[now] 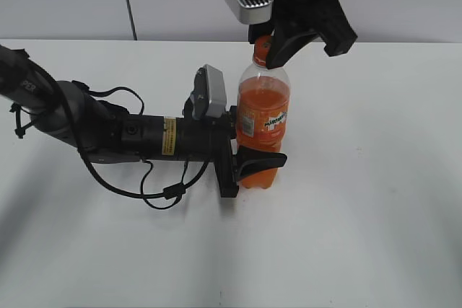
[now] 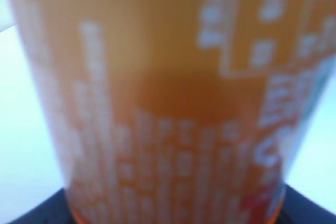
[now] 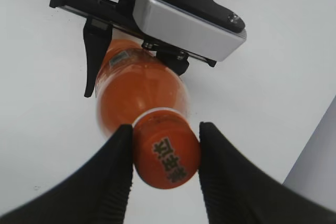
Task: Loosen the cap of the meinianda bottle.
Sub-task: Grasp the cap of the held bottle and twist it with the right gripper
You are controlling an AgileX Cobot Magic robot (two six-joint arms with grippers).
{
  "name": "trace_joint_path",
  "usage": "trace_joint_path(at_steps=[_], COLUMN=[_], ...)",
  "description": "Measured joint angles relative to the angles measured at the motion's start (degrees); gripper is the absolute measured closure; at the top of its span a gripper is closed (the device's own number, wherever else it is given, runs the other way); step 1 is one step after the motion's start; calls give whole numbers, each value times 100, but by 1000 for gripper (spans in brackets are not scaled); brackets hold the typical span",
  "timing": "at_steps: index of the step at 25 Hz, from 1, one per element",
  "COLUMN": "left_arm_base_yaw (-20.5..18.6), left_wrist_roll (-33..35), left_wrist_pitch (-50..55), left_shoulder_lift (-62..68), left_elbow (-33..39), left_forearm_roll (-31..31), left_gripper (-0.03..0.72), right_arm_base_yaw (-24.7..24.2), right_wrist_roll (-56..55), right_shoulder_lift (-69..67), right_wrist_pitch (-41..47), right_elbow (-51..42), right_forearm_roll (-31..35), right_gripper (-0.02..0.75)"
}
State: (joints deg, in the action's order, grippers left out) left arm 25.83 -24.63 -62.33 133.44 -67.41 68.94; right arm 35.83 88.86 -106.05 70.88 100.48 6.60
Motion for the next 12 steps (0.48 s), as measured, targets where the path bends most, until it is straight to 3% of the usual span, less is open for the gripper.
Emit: trace_joint_path(at_steps=[12], left_arm_base_yaw=[0], left_wrist_roll=[-43], left_wrist_pitch=[27], left_shoulder_lift=[0], left_elbow=[0], left_forearm_roll=[-36], left_gripper=[295], right_arm_base_yaw=[0], right_wrist_roll=[-542], right_shoulder_lift=[-70], right_wrist_pitch=[-82], right_elbow=[-44], right_forearm_roll=[64], right_gripper=[355])
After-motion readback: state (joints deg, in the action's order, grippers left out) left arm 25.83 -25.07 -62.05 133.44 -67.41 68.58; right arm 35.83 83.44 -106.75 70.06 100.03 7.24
